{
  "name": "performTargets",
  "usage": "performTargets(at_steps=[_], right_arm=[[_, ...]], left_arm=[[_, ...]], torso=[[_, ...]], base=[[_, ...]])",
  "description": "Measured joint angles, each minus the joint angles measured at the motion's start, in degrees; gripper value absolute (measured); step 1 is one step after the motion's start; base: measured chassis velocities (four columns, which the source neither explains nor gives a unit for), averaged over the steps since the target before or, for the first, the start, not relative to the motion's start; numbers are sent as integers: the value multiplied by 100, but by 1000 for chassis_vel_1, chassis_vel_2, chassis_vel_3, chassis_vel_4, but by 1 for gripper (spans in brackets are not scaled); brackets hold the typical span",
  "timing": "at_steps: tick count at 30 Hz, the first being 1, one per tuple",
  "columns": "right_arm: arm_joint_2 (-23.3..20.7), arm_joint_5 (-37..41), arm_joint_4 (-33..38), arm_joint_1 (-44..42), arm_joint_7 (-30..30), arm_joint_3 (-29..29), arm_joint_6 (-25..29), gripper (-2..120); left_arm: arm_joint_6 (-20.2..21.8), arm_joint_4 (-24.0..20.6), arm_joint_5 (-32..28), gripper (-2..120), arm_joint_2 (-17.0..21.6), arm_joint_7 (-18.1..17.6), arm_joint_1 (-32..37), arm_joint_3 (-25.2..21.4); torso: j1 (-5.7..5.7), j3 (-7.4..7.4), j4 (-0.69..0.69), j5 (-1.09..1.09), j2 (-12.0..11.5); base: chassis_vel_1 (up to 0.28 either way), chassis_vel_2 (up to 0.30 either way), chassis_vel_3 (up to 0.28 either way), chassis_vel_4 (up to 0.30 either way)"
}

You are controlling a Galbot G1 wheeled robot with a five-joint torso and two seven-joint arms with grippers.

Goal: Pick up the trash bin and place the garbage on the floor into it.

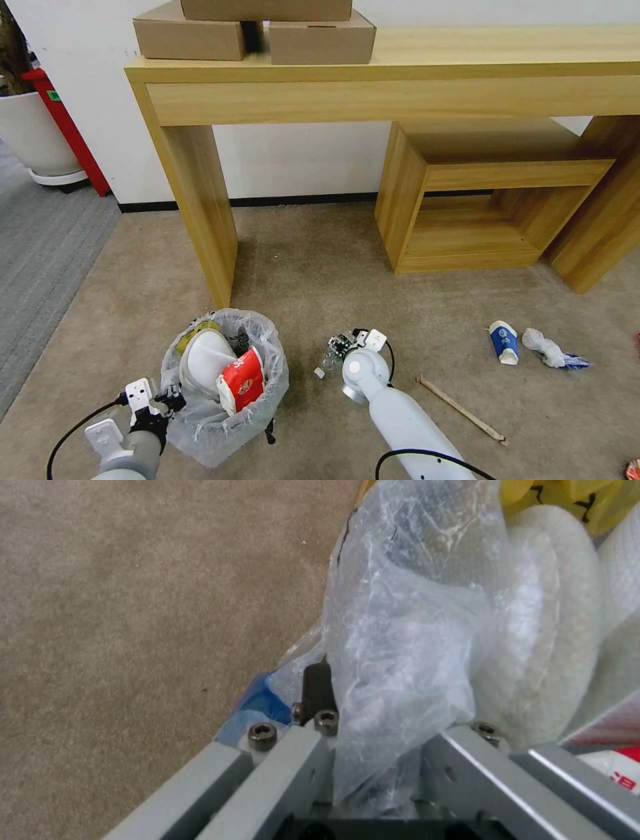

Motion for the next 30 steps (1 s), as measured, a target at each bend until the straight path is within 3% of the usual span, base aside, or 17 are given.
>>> performTargets(at_steps=[13, 14, 19, 27, 30], right_arm=[[312, -204, -658, 192, -243, -156, 34, 80], [341, -243, -715, 199, -275, -163, 35, 72], [403, -329, -851, 228, -352, -166, 58, 61], [379, -476, -874, 164, -465, -196, 85, 28], [335, -484, -827, 140, -467, -206, 72, 24]], left_arm=[[-5, -20, -65, 1, 67, -8, -26, 15], [-16, -20, -76, 1, 72, -10, -35, 21], [-44, -20, -79, 1, 65, -10, -43, 53], [-67, -50, -84, 1, 90, 16, -48, 70], [-75, -26, -85, 1, 94, 17, -77, 73]], torso=[[0, 0, 0, 0, 0], [0, 0, 0, 0, 0], [0, -1, -1, 0, 0], [-1, -2, 0, 1, 1], [-1, -2, 2, 3, 1]], base=[[0, 0, 0, 0], [0, 0, 0, 0], [0, 0, 0, 0], [0, 0, 0, 0], [0, 0, 0, 0]])
